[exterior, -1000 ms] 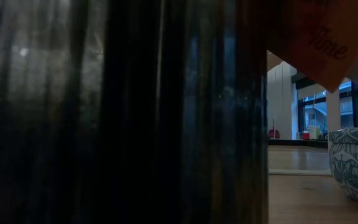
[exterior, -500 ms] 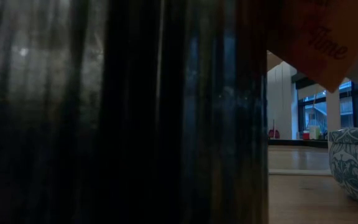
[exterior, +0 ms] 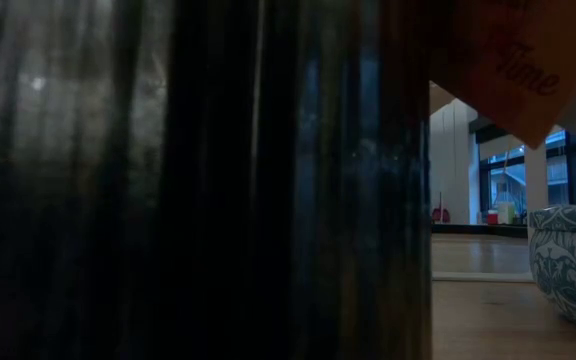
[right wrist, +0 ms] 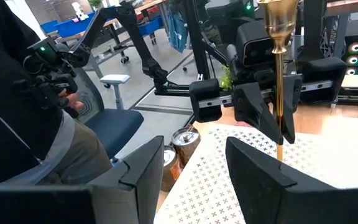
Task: Pick & Place candle stick holders
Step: Put the top right gold candle holder on the shelf, then put the red patterned scented candle on the shelf
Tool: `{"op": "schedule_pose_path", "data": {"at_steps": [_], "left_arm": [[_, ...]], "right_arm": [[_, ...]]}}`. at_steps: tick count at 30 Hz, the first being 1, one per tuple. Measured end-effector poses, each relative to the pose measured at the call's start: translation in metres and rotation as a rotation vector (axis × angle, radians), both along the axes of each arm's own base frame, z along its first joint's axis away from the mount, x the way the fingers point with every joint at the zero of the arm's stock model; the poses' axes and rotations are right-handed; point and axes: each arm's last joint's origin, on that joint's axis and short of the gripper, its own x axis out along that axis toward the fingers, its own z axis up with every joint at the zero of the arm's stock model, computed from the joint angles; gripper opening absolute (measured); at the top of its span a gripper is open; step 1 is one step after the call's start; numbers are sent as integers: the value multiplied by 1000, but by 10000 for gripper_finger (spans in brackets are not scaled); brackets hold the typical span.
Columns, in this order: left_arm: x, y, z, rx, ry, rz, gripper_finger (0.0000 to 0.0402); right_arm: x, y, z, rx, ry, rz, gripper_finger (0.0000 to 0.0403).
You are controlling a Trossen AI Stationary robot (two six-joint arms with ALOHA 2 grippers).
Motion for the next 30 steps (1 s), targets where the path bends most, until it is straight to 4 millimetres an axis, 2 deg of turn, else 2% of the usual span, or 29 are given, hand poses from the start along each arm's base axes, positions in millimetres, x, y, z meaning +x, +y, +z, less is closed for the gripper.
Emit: {"op": "schedule_pose_path", "data": {"at_steps": [12, 22, 30], "left_arm": [[-12, 1, 13, -68, 0, -24, 88], [-26, -8, 19, -217, -6, -79, 129], [-52, -3, 37, -243, 39, -53, 141]], "right_arm": [[0, 0, 0, 1, 4, 0, 177], [0, 0, -1, 2, 6, 0, 177], [-2, 0, -6, 12, 66, -9, 176]]}}
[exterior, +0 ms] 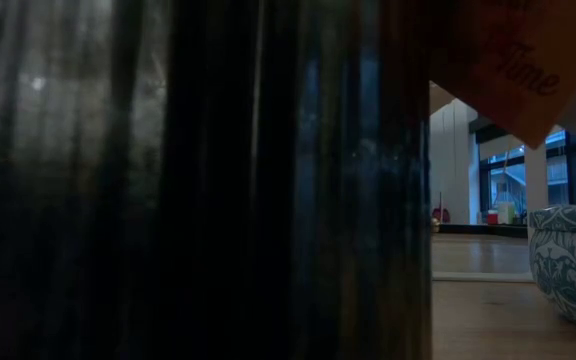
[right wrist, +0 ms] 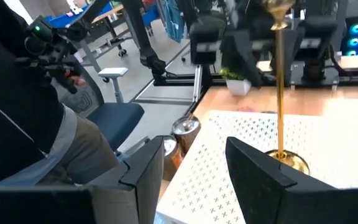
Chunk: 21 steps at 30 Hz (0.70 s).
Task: Pick & Place candle stick holders
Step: Put the red patterned scented candle on the shelf
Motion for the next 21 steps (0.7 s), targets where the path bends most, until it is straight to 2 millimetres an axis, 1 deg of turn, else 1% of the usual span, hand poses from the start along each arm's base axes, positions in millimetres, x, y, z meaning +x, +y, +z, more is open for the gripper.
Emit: {"op": "schedule_pose_path", "data": {"at_steps": [3, 6, 9, 11, 14, 16, 18, 21], "left_arm": [[-11, 3, 6, 3, 30, -6, 136], [-17, 4, 4, -44, 90, -77, 119], [-18, 3, -2, -90, 159, -164, 80], [-17, 3, -5, -91, 182, -173, 49], [-17, 3, -6, -35, 200, -174, 10], [-16, 7, -6, 13, 212, -158, 5], [-15, 13, -6, 38, 225, -157, 9], [-10, 23, -5, 70, 238, -218, 12]], "right_arm": [[0, 0, -1, 1, 8, -1, 176], [0, 0, -1, 0, 8, 0, 176], [-1, 0, -1, 0, 15, 0, 176], [-1, 0, -2, -3, 17, 1, 176], [-1, 0, -2, -6, 16, 2, 177], [-1, 0, -2, -8, 18, 1, 177], [-1, 0, -2, -13, 15, 2, 177], [-1, 0, -2, -15, 15, -3, 177]]}}
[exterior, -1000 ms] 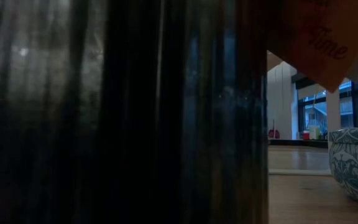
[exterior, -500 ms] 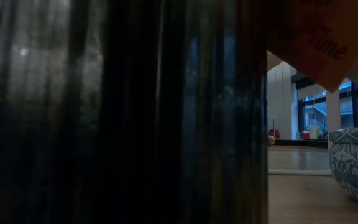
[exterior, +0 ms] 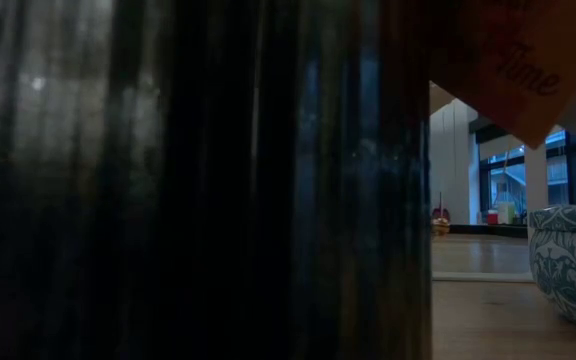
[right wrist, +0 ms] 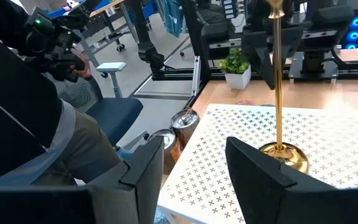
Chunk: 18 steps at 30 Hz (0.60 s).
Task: Pick & Place candle stick holders
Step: Put the red patterned scented candle on the shelf
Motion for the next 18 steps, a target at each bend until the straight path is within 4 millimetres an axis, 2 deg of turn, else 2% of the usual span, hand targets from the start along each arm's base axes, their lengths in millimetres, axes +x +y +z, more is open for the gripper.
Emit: {"op": "schedule_pose_path", "data": {"at_steps": [6, 12, 15, 18], "left_arm": [[8, 14, 4, -38, -56, -24, 3], [8, 17, 1, -114, -18, -106, 7], [7, 20, -1, -115, 1, -45, 13], [3, 24, -2, -170, -14, 112, 14]], "right_arm": [[0, 0, 0, -1, 1, -2, 177], [-1, 0, -2, 3, 19, -2, 177], [-1, 0, -3, 2, 31, -13, 177], [-1, -1, -4, 14, 64, -58, 177]]}}
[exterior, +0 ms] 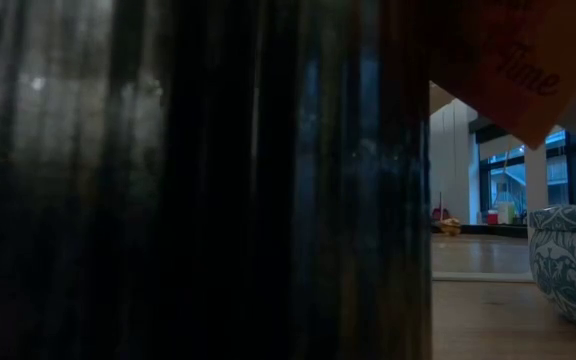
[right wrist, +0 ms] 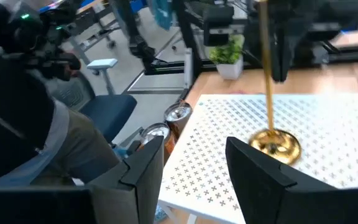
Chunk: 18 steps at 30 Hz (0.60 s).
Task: Pick & Place candle stick holders
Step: Put the red patterned scented candle on the shelf
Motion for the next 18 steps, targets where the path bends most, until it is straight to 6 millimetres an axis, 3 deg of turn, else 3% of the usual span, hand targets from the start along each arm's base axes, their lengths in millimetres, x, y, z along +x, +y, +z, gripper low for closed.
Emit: {"op": "schedule_pose_path", "data": {"at_steps": [4, 12, 18], "left_arm": [[-10, 5, 2, -10, 7, 161, 3], [-41, 15, 15, 15, 36, 315, 2], [-61, 25, 30, 43, 23, 320, 3]], "right_arm": [[0, 0, -1, 69, 54, -33, 177], [0, 6, -1, 302, 215, -84, 177], [3, 15, 0, 376, 260, -62, 177]]}}
